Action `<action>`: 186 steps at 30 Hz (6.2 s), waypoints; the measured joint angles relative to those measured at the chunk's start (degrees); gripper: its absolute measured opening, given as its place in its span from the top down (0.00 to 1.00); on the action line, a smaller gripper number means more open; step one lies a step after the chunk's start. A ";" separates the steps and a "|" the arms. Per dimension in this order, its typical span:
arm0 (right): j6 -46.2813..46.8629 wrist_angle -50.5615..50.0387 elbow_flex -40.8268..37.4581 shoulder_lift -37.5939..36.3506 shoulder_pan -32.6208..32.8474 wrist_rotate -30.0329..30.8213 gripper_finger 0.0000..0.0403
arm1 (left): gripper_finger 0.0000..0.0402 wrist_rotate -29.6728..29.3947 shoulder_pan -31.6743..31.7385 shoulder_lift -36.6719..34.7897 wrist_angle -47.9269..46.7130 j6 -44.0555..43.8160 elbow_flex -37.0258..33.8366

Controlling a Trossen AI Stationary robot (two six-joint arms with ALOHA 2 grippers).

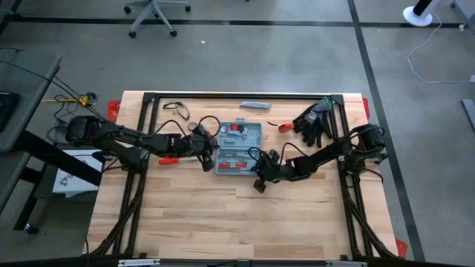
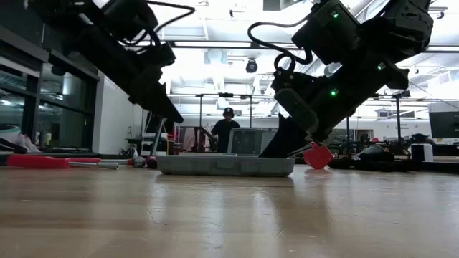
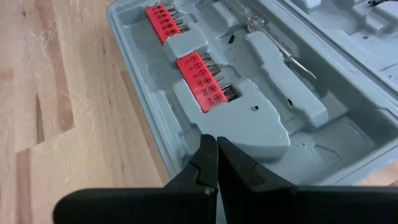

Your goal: Prefit tool cases

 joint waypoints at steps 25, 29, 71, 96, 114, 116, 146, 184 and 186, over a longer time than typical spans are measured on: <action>-4.34 3.95 0.57 -0.02 -13.01 -8.80 1.00 | 0.88 0.44 -1.80 21.76 4.75 4.46 10.84; -5.52 3.99 0.57 -0.02 -13.72 -9.42 1.00 | 0.88 0.42 -1.78 21.76 4.75 4.44 10.84; -10.08 4.38 0.88 3.96 -14.23 -10.21 1.00 | 0.88 10.22 -5.50 28.74 21.21 0.07 10.63; -7.65 7.16 0.74 6.88 -14.34 -11.41 1.00 | 0.66 -2.55 -3.54 13.85 -1.49 21.88 10.78; -7.54 7.19 0.72 6.88 -14.29 -11.43 1.00 | 0.66 4.52 1.45 20.14 -1.91 18.70 10.84; -7.52 7.21 0.72 6.88 -14.29 -11.45 1.00 | 0.79 3.58 1.44 20.10 -2.21 18.15 10.92; -7.67 3.56 0.46 2.56 -12.07 -12.62 1.00 | 0.92 -18.48 -5.76 1.96 -45.31 -7.39 10.80; -7.63 4.13 0.52 2.16 -11.13 -12.42 1.00 | 0.70 -21.73 -6.39 -1.78 -52.07 -30.58 5.72; -7.69 3.93 0.46 1.38 -11.13 -12.50 1.00 | 0.70 -21.70 -6.94 -1.78 -46.84 -28.56 5.73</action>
